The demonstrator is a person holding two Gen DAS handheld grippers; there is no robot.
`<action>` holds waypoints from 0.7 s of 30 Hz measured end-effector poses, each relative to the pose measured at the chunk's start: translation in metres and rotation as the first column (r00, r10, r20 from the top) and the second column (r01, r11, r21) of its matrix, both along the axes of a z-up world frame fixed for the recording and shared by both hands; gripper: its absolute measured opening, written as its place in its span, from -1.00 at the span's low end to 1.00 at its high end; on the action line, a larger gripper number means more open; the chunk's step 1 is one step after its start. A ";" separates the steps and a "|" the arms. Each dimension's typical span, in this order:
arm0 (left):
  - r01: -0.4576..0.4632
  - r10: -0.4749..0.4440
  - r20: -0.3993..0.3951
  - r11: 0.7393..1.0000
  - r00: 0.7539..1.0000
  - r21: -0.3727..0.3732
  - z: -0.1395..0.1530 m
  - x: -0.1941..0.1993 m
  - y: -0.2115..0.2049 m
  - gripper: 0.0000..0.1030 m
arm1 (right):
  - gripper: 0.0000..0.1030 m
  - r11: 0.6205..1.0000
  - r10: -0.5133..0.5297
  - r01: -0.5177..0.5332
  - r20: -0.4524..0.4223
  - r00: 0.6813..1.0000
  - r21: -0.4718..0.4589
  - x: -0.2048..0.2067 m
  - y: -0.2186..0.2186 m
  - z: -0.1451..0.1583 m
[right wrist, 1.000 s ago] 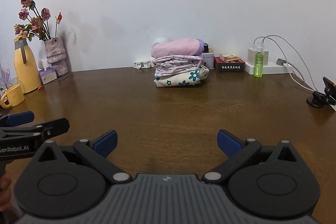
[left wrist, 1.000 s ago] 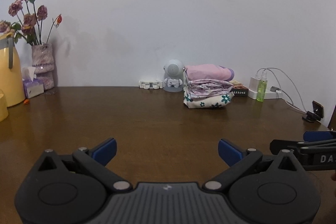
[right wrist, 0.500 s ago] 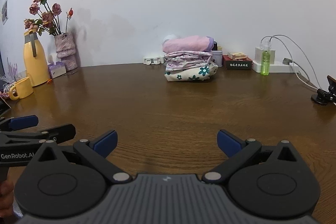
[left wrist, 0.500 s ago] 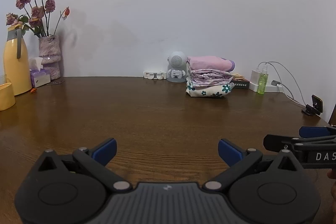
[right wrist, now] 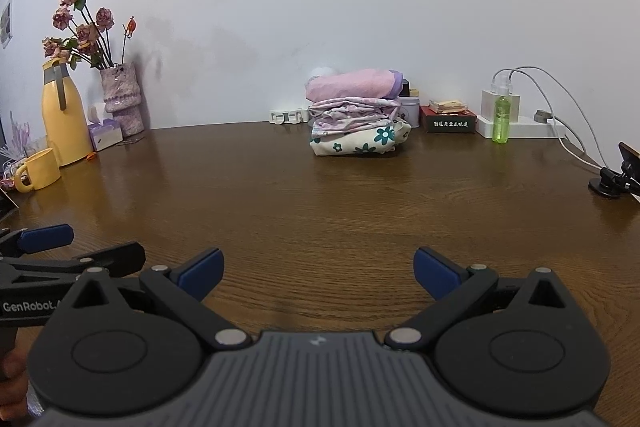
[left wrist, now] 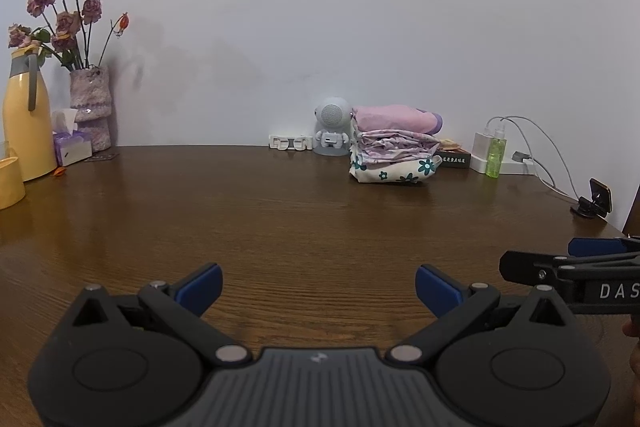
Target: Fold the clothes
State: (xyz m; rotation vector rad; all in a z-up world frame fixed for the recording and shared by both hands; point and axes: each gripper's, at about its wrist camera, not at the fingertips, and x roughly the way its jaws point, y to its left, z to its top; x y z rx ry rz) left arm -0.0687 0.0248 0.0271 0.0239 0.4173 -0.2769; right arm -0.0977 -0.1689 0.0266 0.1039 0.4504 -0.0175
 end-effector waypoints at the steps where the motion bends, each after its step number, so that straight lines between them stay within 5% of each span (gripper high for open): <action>1: 0.001 -0.001 0.000 1.000 1.000 -0.002 0.000 0.000 0.000 1.00 | 1.00 1.000 -0.001 0.001 -0.001 1.000 0.000 0.000 0.000 0.000; 21: 0.000 -0.001 -0.024 1.000 1.000 -0.006 -0.003 0.004 0.000 1.00 | 1.00 1.000 0.003 -0.003 -0.036 0.999 -0.003 0.004 0.002 -0.003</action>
